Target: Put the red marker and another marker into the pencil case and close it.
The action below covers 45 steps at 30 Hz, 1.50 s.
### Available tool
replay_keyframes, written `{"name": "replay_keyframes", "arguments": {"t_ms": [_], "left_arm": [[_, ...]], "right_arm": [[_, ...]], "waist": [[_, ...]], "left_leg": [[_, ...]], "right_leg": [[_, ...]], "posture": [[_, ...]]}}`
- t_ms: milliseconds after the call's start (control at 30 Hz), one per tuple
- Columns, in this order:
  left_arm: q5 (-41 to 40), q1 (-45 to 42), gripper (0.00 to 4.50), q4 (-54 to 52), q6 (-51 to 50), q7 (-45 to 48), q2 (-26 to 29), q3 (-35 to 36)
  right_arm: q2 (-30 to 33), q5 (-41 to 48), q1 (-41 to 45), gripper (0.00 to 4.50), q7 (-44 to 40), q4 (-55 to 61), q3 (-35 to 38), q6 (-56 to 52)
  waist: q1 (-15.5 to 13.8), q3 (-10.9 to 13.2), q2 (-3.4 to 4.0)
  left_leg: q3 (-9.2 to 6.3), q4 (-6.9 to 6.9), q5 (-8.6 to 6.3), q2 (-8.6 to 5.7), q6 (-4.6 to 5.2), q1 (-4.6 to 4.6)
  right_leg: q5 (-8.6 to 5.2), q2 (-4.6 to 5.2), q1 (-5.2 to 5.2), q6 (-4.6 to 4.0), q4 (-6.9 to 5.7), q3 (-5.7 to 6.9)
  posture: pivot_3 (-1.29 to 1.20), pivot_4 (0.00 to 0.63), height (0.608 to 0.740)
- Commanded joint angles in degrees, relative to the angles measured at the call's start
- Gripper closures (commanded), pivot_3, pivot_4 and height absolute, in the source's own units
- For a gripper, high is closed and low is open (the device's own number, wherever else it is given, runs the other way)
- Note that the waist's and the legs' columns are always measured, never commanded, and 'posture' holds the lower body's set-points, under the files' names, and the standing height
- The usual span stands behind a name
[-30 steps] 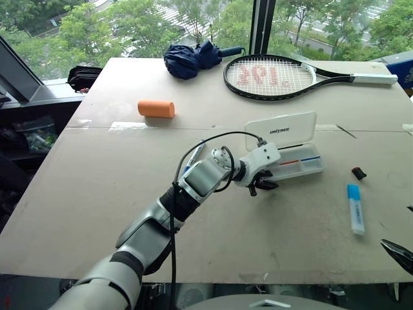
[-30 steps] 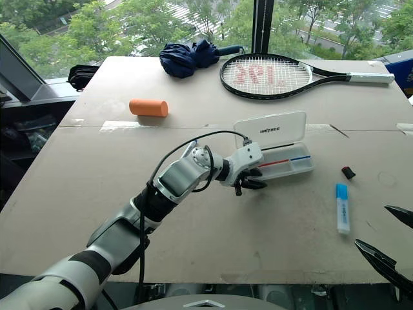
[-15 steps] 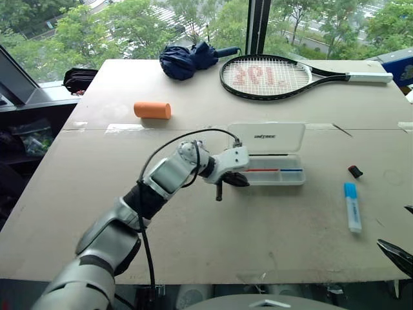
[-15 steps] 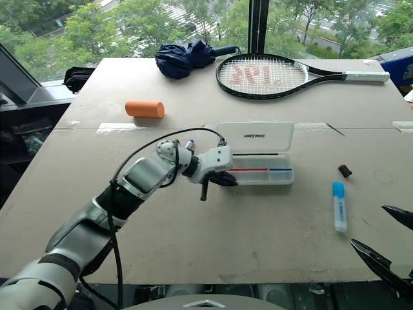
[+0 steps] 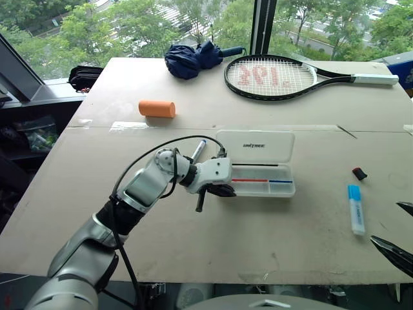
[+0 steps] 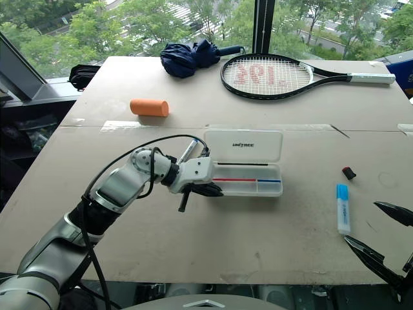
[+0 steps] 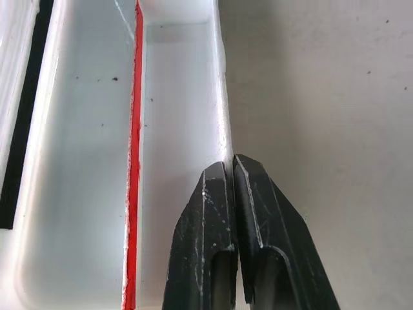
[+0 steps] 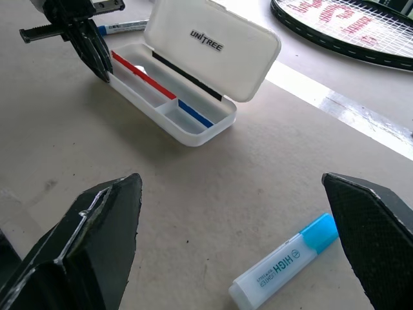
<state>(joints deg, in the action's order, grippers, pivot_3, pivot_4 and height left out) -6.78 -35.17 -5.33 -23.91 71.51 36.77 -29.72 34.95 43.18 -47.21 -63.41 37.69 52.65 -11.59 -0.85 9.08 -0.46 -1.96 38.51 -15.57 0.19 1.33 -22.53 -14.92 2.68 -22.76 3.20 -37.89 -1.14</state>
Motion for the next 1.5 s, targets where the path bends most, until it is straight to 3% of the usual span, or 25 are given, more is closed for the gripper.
{"name": "replay_keyframes", "arguments": {"t_ms": [33, 233, 433, 500, 600, 700, 767, 967, 1200, 1300, 1433, 1467, 1500], "left_arm": [[0.6, -0.8, 4.45, -2.0, -0.2, 0.1, -1.1, 0.0], [0.1, -2.0, 4.45, -3.0, -3.1, 0.9, -2.0, 0.4], [-3.4, -1.2, 1.75, -5.8, -6.5, 0.9, -0.6, 5.3], [-9.1, 0.7, 0.78, -9.3, -11.1, 0.3, 0.4, 11.2], [-17.7, 5.7, 0.78, -15.1, -21.1, -5.8, 0.2, 23.7], [-18.5, 12.5, 0.78, -18.7, -27.9, -17.4, -2.0, 34.1], [-15.4, 16.4, 0.78, -20.3, -29.2, -25.4, -3.6, 36.9], [-8.2, 17.9, 0.78, -17.6, -31.8, -44.1, -11.9, 34.7], [-2.6, 15.9, 0.78, -7.4, -26.6, -52.2, -17.3, 29.6], [-1.8, 16.1, 1.63, -5.4, -25.3, -52.9, -17.6, 28.7], [-1.5, 17.9, 3.68, -5.5, -22.9, -50.5, -15.4, 27.8], [-2.4, 18.5, 3.83, -5.9, -21.2, -48.6, -14.2, 28.6], [-3.0, 18.9, 4.36, -6.2, -19.9, -47.2, -13.4, 29.2]], "right_arm": [[0.3, 1.1, -0.6, 0.00, 0.0, 1.3, 1.0, -0.2], [0.2, 1.6, -1.6, 0.00, 0.1, 2.3, 1.8, -0.8], [0.0, 1.9, -1.9, 0.00, 0.4, 2.8, 1.5, -1.0], [0.1, 2.2, -1.4, 0.00, 0.6, 3.1, 1.0, -1.1], [0.1, 2.7, -0.3, 0.00, 1.3, 3.1, 0.1, -1.1], [0.2, 2.0, 1.1, 0.00, 1.8, 2.9, -2.2, -0.9], [0.4, 1.7, 2.3, 0.00, 2.1, 2.8, -3.6, -0.9], [2.5, 4.0, 5.6, 0.00, 1.9, 4.4, -5.6, -2.0], [3.7, 7.0, 7.0, 0.00, 3.1, 8.4, -5.9, -2.5], [3.2, 6.6, 6.6, 0.00, 3.3, 9.3, -6.1, -2.2], [1.9, 5.9, 5.2, 0.00, 3.0, 9.7, -6.1, -1.6], [1.6, 5.5, 5.0, 0.00, 2.9, 9.4, -6.2, -1.4], [1.4, 5.1, 4.8, 0.00, 2.9, 9.2, -6.3, -1.3]], "waist": [[0.0, 0.0, 0.00], [0.1, 0.0, 0.00], [0.1, 0.0, -0.01], [0.1, 0.0, 0.00], [0.4, 0.0, 0.02], [0.5, 0.0, 0.04], [0.2, 0.0, 0.03], [-0.7, 0.0, -0.08], [-0.2, 0.0, -0.16], [-0.2, -0.1, -0.09], [-0.2, -0.1, -0.07], [-0.2, -0.1, -0.07], [-0.1, -0.2, -0.07]], "left_leg": [[0.00, 0.00, 0.00, 0.00, 0.00, 0.00], [0.01, 0.00, 0.00, 0.00, 0.00, 0.01], [0.00, 0.01, 0.00, 0.00, 0.00, 0.02], [-0.02, 0.01, 0.00, 0.01, 0.00, 0.01], [0.02, 0.00, 0.00, 0.09, 0.00, 0.03], [-0.01, -0.01, 0.00, 0.12, 0.00, 0.08], [-0.01, -0.01, 0.00, 0.12, 0.00, 0.11], [-0.08, 0.08, 0.00, -0.03, -0.01, 0.01], [-0.08, 0.07, 0.00, -0.05, -0.01, 0.03], [-0.06, 0.05, 0.00, -0.04, -0.01, 0.06], [-0.05, 0.05, 0.00, -0.04, -0.01, 0.08], [-0.04, 0.05, 0.00, -0.04, -0.01, 0.08], [-0.04, 0.05, 0.00, -0.04, -0.01, 0.08]], "right_leg": [[0.00, 0.00, 0.00, 0.00, -0.01, 0.00], [0.00, -0.02, 0.00, 0.00, -0.02, 0.00], [0.00, -0.01, 0.00, 0.01, -0.02, 0.00], [0.00, -0.01, 0.00, 0.00, -0.03, 0.02], [0.00, -0.02, -0.01, 0.00, -0.05, 0.00], [0.00, 0.00, 0.00, 0.00, -0.06, 0.02], [0.00, 0.00, 0.01, 0.00, -0.08, 0.01], [0.02, 0.12, 0.04, 0.02, -0.04, 0.05], [0.03, 0.10, 0.04, 0.03, -0.07, 0.05], [0.03, 0.11, 0.05, 0.02, -0.09, 0.03], [0.03, 0.12, 0.06, 0.02, -0.09, 0.02], [0.03, 0.12, 0.06, 0.02, -0.08, 0.02], [0.03, 0.13, 0.06, 0.02, -0.08, 0.02]], "posture": [[0.00, 0.150, 0.730], [0.00, 0.150, 0.730], [0.00, 0.150, 0.730], [0.00, 0.150, 0.730], [0.00, 0.150, 0.730], [0.00, 0.150, 0.730], [0.00, 0.150, 0.730], [0.00, 0.150, 0.730], [0.00, 0.150, 0.730], [0.00, 0.150, 0.730], [0.00, 0.150, 0.730], [0.00, 0.150, 0.730], [0.00, 0.150, 0.730]]}}
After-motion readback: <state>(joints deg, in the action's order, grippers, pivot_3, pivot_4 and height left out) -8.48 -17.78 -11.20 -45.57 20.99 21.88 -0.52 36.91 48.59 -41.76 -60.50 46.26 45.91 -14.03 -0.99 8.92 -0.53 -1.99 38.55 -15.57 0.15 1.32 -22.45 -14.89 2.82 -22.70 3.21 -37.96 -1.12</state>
